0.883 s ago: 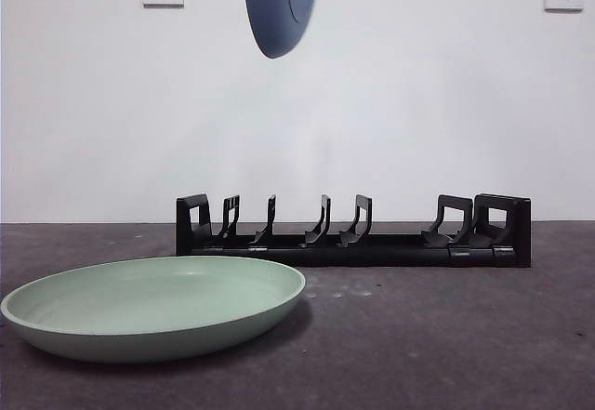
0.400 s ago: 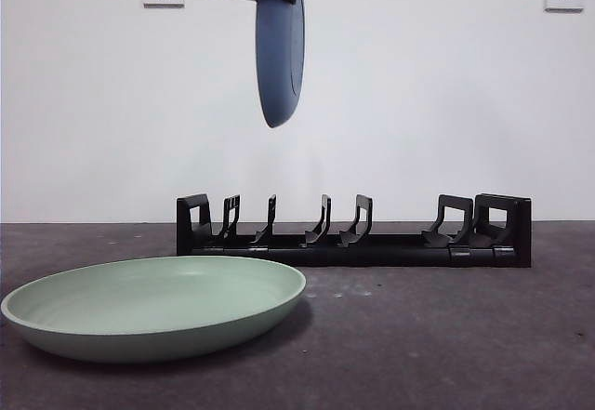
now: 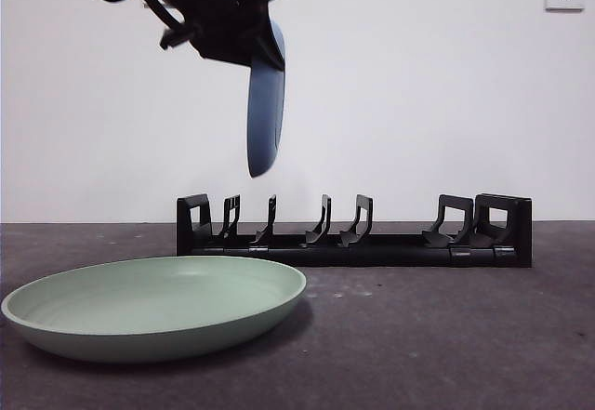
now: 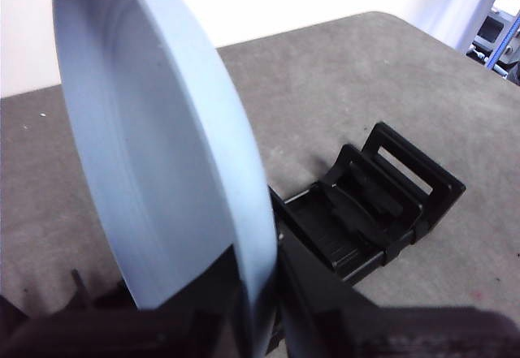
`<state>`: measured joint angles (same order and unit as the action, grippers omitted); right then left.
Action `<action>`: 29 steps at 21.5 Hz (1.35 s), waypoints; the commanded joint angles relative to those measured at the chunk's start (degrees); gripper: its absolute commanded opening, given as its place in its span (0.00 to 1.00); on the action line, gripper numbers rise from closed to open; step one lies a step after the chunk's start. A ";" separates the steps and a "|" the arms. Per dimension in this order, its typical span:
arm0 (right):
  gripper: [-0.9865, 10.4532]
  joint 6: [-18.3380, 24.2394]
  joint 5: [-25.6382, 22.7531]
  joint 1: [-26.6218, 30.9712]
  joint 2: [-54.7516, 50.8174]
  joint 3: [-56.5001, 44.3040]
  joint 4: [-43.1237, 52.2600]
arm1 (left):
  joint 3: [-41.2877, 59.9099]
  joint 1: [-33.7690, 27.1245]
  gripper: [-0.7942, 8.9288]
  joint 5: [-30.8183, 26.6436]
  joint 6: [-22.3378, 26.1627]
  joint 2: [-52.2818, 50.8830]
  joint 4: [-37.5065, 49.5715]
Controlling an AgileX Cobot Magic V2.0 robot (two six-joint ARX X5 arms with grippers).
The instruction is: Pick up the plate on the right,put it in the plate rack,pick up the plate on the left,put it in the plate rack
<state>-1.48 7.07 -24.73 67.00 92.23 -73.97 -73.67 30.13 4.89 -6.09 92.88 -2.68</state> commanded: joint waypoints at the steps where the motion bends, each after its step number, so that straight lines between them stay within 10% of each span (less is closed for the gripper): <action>1: 0.53 0.39 -0.02 -0.07 -1.14 -4.11 1.62 | 0.09 0.07 0.07 -0.46 -0.90 2.71 1.09; 19: 0.53 0.66 -0.02 -0.04 -1.38 -7.78 4.59 | 0.09 -0.20 0.08 -4.87 1.88 11.28 -5.57; 23: 0.53 0.68 -0.02 -0.04 -1.38 -7.78 4.59 | 0.09 -0.20 0.30 -4.87 3.37 11.08 -10.01; 29: 0.53 0.63 -0.02 -0.04 -1.38 -7.78 4.55 | 0.09 -0.02 0.32 -4.66 3.37 7.34 -11.39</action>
<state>-1.43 7.07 -24.73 65.69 84.99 -69.78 -74.13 30.06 0.36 -2.61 101.01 -14.46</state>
